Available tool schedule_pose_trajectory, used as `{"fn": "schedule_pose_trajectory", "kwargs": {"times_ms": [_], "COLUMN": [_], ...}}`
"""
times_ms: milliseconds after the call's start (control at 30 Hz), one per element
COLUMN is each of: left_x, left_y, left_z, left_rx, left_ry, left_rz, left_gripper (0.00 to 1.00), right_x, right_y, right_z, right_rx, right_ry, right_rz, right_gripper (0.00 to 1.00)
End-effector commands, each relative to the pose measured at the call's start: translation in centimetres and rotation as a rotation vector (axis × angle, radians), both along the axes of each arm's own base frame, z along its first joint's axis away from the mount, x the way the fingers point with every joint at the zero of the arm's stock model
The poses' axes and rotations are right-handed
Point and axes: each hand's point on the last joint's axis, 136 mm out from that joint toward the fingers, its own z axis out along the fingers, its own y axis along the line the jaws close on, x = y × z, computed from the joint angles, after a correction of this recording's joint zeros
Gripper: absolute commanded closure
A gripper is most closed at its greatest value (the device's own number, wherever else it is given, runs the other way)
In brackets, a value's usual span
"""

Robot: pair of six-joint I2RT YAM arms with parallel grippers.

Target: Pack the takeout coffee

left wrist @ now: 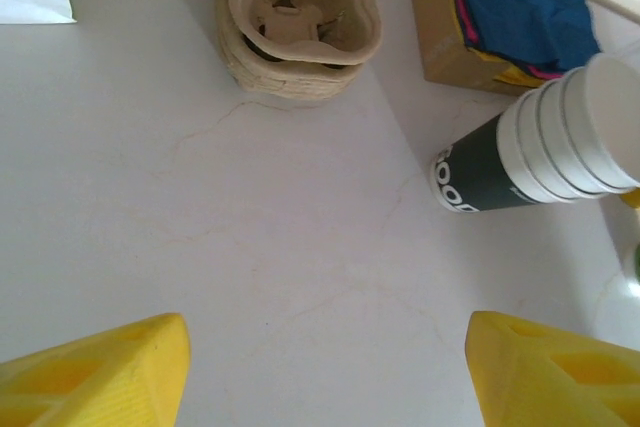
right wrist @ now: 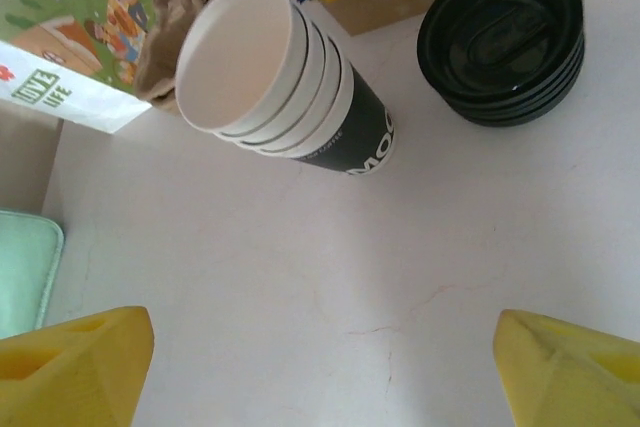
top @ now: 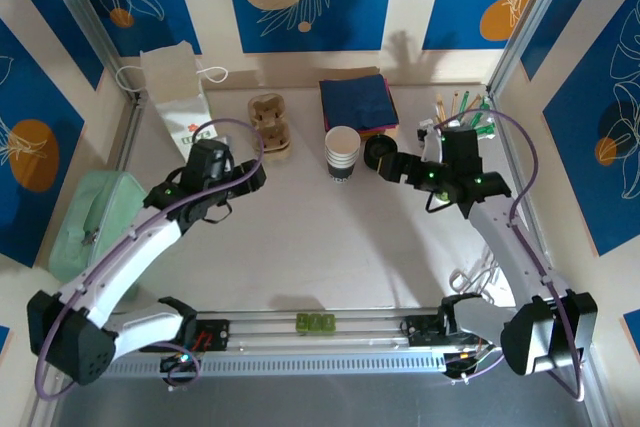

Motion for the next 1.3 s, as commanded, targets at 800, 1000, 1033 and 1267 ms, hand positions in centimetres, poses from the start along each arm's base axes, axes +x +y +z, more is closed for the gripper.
{"fn": "schedule_pose_trajectory", "kwargs": {"times_ms": [800,1000,1033,1267], "left_x": [16.0,17.5,17.7,18.4], "left_y": [0.5,0.3,0.3,0.2], "left_z": [-6.5,-7.6,-7.8,-8.9], "left_rx": [0.000,-0.017,-0.019,-0.024], "left_ry": [0.087,0.091,0.094,0.106], "left_rz": [0.277,0.294,0.300,0.314], "left_gripper": [0.45,0.50,0.51,0.55], "right_x": [1.0,1.4,1.5,1.3], "right_y": [5.0,6.0,6.1,6.2], "right_z": [-5.5,-6.4,-6.5,-6.0], "right_rx": [-0.142,-0.138,-0.145,-0.156], "right_ry": [-0.200,-0.150,-0.151,-0.178], "right_rz": [0.053,0.084,0.084,0.083], "right_gripper": [0.12,0.13,0.13,0.13]}}
